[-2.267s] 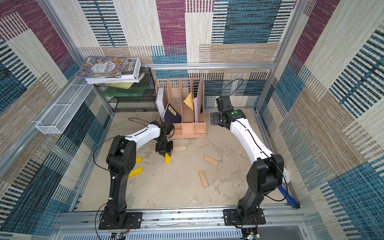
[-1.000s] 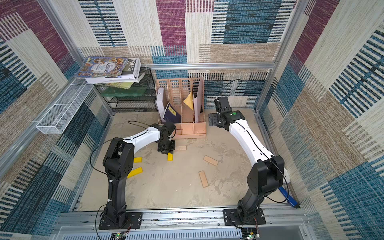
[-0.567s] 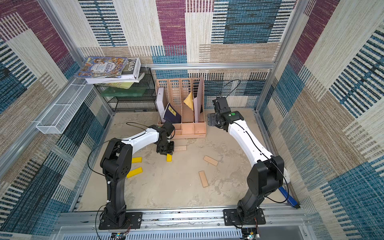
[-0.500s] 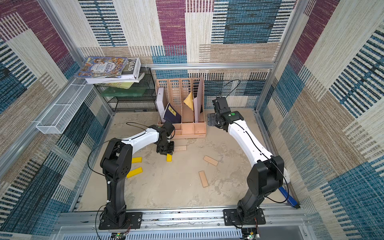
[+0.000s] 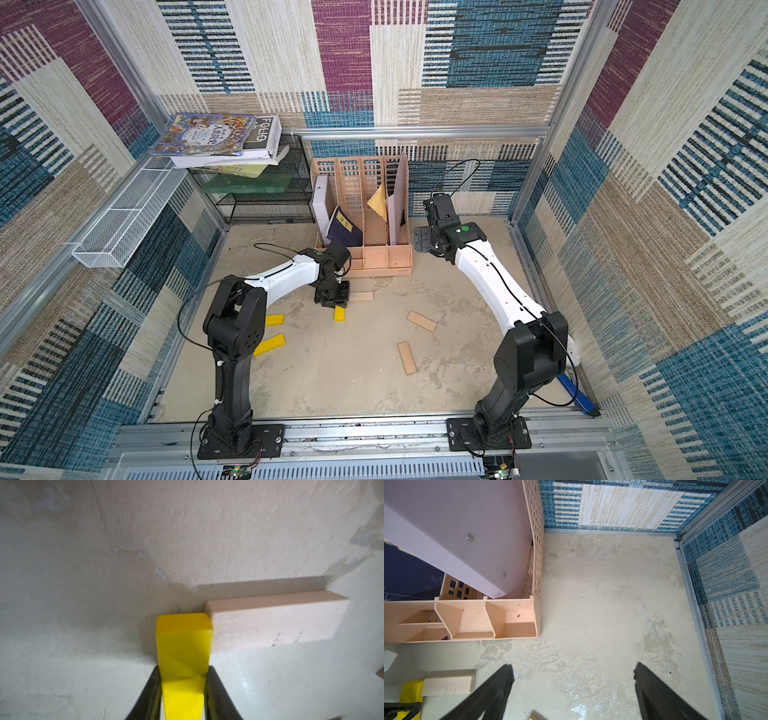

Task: Assemble the number 6 with building blocks
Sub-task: Assemble the building block at the center of the board, then pick up the building block from the center of the board.

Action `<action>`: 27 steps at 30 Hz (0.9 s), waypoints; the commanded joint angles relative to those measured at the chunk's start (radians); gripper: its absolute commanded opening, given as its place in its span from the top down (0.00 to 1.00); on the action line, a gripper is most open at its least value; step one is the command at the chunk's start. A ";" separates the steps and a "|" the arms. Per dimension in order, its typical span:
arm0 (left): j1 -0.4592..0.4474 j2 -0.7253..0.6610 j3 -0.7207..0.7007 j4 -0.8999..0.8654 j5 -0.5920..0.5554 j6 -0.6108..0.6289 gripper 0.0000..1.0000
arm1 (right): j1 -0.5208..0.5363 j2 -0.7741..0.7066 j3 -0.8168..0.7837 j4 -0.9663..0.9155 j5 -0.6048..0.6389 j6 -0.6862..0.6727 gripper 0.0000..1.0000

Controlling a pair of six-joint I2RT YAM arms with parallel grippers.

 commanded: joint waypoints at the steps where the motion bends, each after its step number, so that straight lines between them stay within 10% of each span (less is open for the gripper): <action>1: 0.001 0.001 -0.003 -0.017 0.003 0.016 0.70 | 0.002 -0.006 0.000 0.009 0.011 0.008 0.05; 8: 0.001 -0.004 -0.004 -0.017 0.010 0.018 0.46 | 0.009 -0.003 -0.001 0.015 0.012 0.007 0.05; 19: 0.002 -0.163 -0.040 0.028 0.026 0.049 0.40 | 0.010 -0.035 -0.033 0.032 0.045 -0.043 0.03; 27: 0.086 -0.415 -0.183 0.211 -0.098 0.080 0.37 | 0.049 -0.053 -0.341 -0.007 -0.065 -0.571 0.01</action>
